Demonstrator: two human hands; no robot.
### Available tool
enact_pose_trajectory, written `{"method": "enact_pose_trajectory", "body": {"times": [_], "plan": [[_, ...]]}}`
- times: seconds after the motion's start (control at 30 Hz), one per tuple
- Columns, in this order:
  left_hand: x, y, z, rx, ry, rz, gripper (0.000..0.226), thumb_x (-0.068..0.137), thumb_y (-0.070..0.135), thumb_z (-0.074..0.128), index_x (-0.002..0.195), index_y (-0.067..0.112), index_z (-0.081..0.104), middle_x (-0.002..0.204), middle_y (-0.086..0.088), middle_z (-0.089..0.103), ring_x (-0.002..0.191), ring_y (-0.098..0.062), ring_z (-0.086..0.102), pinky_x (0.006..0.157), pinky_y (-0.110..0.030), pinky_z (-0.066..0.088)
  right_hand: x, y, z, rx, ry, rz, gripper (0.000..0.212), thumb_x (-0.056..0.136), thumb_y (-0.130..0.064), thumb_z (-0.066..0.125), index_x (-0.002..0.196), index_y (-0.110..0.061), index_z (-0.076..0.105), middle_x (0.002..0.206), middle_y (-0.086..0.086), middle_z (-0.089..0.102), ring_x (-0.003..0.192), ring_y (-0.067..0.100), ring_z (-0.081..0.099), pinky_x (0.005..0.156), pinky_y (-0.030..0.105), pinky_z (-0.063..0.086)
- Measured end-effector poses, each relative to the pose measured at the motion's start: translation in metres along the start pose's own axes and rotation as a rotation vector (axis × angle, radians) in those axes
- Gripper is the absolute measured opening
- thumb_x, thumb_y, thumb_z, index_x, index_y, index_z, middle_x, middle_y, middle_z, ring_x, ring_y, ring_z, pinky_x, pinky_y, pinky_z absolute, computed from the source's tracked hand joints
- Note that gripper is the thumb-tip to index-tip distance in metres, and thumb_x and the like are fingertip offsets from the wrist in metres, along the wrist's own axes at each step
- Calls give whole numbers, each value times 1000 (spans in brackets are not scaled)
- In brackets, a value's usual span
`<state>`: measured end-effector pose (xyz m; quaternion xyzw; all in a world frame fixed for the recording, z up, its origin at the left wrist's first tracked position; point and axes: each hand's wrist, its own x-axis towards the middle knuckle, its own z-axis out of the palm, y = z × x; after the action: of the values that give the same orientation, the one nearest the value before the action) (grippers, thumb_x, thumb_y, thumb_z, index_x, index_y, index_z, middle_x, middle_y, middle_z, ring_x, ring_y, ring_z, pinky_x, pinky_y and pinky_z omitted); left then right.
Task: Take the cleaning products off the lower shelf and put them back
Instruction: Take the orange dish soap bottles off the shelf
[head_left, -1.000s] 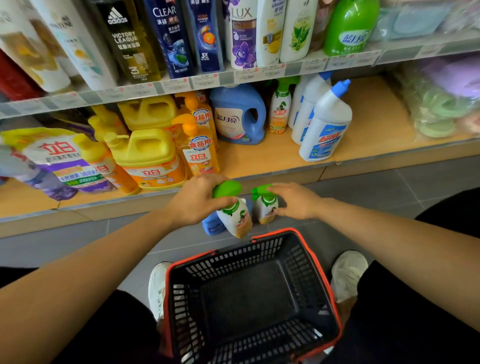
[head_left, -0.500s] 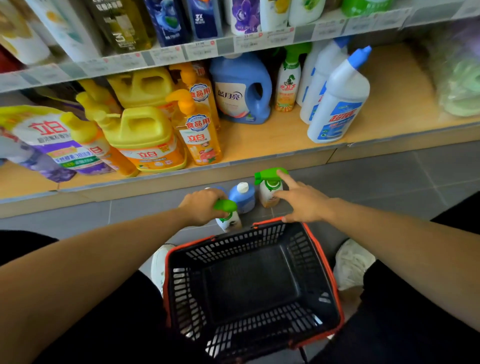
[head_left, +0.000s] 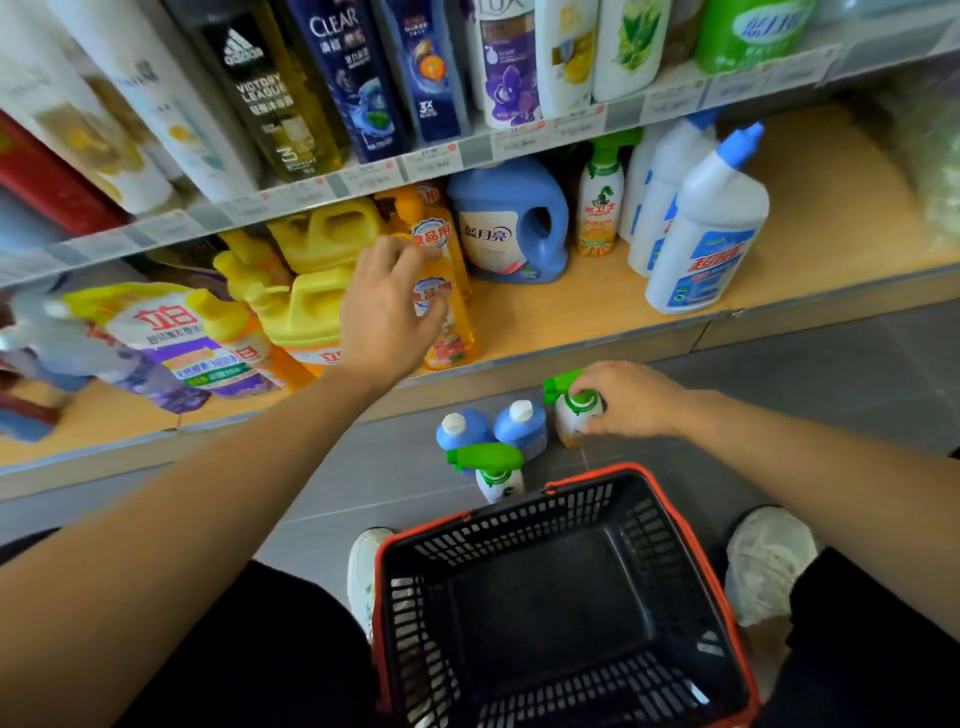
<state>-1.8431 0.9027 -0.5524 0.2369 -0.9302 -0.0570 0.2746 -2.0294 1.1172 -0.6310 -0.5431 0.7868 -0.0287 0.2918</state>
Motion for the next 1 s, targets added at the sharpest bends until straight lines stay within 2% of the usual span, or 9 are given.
{"method": "enact_pose_trajectory", "body": {"times": [0.13, 0.2, 0.27, 0.4, 0.53, 0.67, 0.73, 0.87, 1.0], "plan": [[23, -22, -6, 192, -125, -151, 66, 91, 43, 64, 149, 17, 43, 146, -13, 50, 129, -37, 48, 101, -51, 46, 6, -13, -19, 264, 95, -20, 52, 83, -36, 79, 130, -20, 63, 122, 0, 66, 92, 8, 62, 77, 22, 47], [26, -26, 0, 183, -267, -228, 72, 95, 50, 60, 154, 18, 33, 148, -13, 47, 128, -38, 51, 99, -55, 48, 10, -24, -30, 464, 146, -39, 52, 80, -34, 82, 127, -20, 63, 109, -3, 71, 77, -5, 59, 68, 10, 44], [28, -28, 2, 150, -304, -258, 69, 96, 52, 59, 152, 20, 36, 143, -13, 48, 118, -37, 58, 92, -52, 52, 12, -35, -41, 619, 205, -67, 51, 78, -35, 83, 124, -24, 64, 98, -7, 73, 73, -6, 62, 72, 16, 46], [33, -28, -4, -18, -291, -271, 44, 94, 45, 66, 128, 17, 64, 119, -13, 61, 99, -32, 64, 78, -38, 51, 16, -53, -53, 785, 268, -109, 59, 77, -40, 83, 129, -28, 59, 100, -8, 74, 74, -10, 64, 67, 11, 43], [34, -10, -13, -311, -386, -302, 26, 93, 28, 72, 112, 12, 66, 113, -12, 65, 79, -25, 69, 60, -31, 58, 24, -67, -53, 827, 235, -106, 79, 71, -45, 85, 140, -29, 50, 121, -7, 64, 94, -3, 62, 80, 20, 48], [44, 11, -35, -460, -408, -248, 21, 93, 23, 72, 110, 13, 64, 106, -7, 63, 74, -14, 66, 58, -24, 55, 24, -79, -55, 823, 288, -208, 89, 70, -37, 89, 143, -37, 39, 114, -47, 53, 102, -21, 54, 74, 2, 44], [50, 20, -53, -586, -420, -225, 18, 94, 21, 71, 109, 14, 64, 100, -4, 62, 69, -4, 63, 56, -18, 52, 20, -82, -55, 784, 375, -234, 93, 68, -33, 91, 141, -42, 35, 111, -53, 49, 105, -33, 43, 80, -5, 36], [48, 33, -84, -811, -449, -178, 18, 95, 15, 66, 111, 9, 64, 94, -1, 64, 68, -2, 63, 59, -18, 53, 10, -82, -62, 740, 527, -289, 98, 65, -35, 91, 144, -40, 34, 127, -22, 59, 117, -5, 56, 97, 23, 50], [40, 37, -98, -876, -489, -118, 22, 92, 20, 66, 110, 9, 64, 100, 1, 62, 81, -4, 63, 64, -21, 53, -12, -83, -68, 664, 596, -327, 90, 63, -41, 90, 138, -44, 39, 125, -20, 61, 115, 2, 59, 95, 33, 54]]}}
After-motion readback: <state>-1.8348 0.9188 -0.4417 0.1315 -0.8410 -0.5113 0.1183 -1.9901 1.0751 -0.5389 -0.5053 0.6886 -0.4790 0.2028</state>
